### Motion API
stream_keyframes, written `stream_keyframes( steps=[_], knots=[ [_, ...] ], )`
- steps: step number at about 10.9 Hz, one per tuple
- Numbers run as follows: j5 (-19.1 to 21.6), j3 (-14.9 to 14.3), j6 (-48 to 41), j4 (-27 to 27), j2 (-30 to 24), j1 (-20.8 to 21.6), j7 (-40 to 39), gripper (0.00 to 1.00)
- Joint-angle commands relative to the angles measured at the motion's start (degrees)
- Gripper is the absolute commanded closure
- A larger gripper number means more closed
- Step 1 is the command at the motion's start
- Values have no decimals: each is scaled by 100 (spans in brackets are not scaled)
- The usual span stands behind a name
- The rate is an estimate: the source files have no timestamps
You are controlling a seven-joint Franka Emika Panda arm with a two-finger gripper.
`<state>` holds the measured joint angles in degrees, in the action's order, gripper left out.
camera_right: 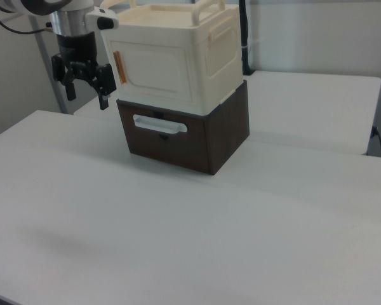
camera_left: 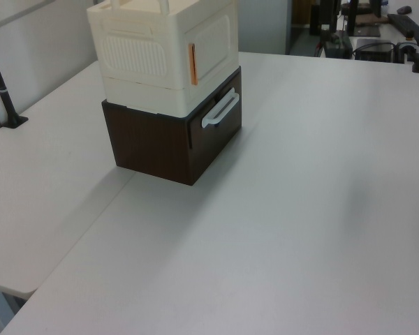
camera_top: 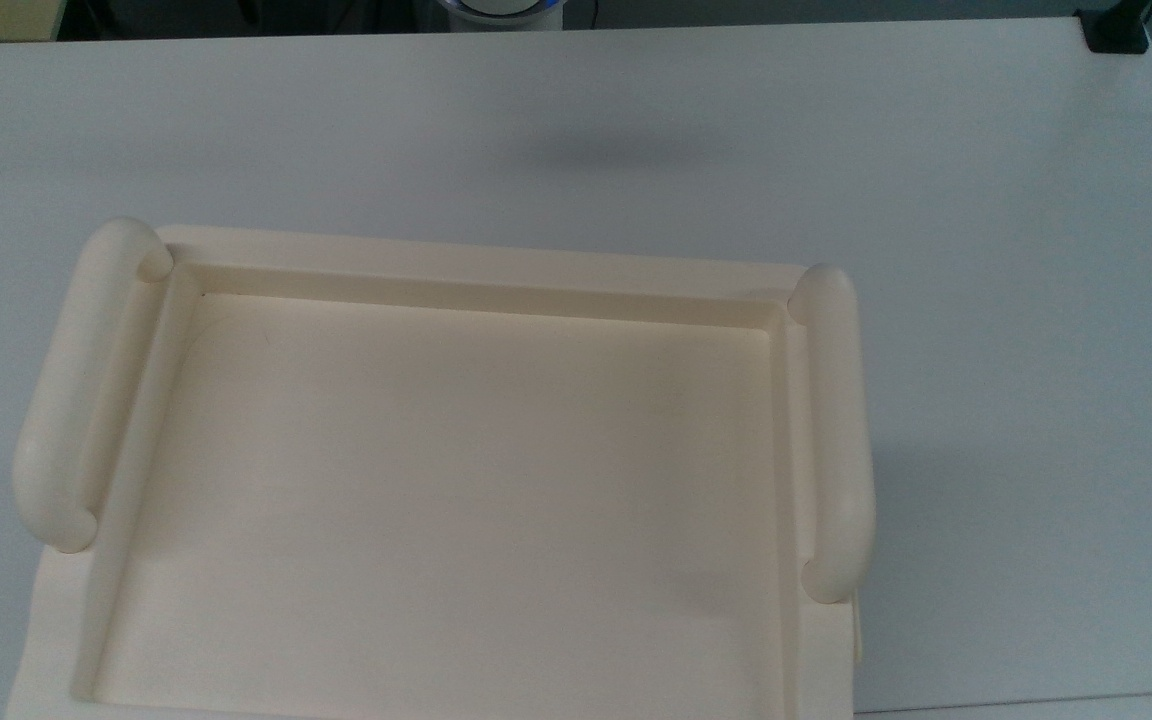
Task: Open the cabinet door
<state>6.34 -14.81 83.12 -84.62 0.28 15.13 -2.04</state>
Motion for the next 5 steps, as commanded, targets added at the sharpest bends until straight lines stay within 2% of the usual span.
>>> stream_keyframes(
  steps=[1, 3, 5],
  knots=[
    [-10, -40, -33, 7, -10, -1, -121, 0],
    [-18, -40, -42, 7, -19, -10, -191, 1],
    [-18, -40, -33, 7, -19, -10, -191, 19]
  ],
)
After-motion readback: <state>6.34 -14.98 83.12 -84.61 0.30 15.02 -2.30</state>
